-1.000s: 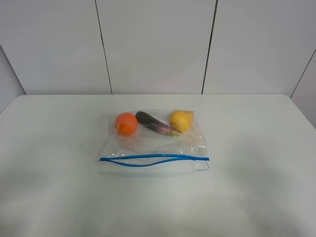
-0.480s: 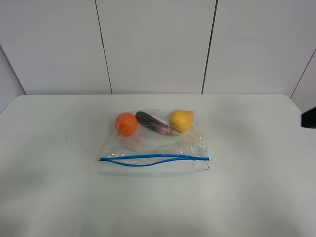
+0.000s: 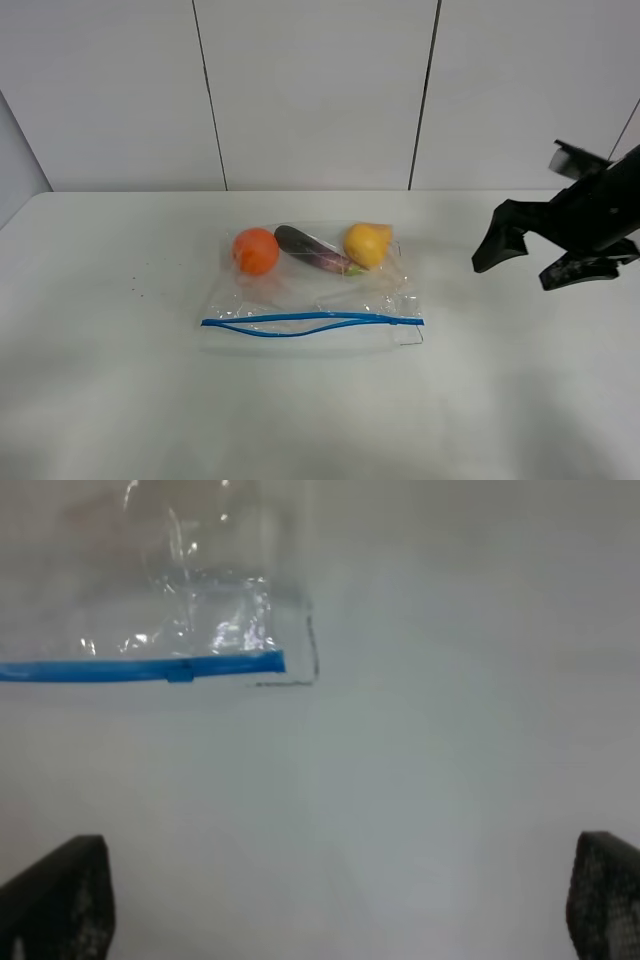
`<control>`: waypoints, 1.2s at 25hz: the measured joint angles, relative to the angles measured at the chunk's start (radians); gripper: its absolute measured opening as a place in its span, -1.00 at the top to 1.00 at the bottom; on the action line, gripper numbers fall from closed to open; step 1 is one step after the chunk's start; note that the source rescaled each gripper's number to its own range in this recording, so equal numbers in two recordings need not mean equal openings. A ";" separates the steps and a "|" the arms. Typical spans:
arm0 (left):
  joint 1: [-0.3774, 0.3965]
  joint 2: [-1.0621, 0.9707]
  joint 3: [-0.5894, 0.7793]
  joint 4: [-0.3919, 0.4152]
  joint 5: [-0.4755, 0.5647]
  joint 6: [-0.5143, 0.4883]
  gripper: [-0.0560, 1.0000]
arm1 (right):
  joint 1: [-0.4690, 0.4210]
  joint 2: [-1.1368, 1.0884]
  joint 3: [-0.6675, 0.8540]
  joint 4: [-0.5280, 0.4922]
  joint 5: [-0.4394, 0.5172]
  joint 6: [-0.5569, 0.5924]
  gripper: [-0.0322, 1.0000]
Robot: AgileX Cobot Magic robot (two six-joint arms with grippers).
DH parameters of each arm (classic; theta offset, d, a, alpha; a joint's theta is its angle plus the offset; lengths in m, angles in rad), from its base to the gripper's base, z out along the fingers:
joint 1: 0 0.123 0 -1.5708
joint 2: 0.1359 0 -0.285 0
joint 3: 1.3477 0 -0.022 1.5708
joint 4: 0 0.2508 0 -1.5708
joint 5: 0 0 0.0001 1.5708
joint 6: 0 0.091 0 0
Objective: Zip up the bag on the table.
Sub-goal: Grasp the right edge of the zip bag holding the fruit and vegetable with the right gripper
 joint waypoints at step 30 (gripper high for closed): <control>0.000 0.000 0.000 0.000 0.000 0.000 -0.68 | 0.000 0.595 -0.004 0.843 -0.006 -0.953 -0.84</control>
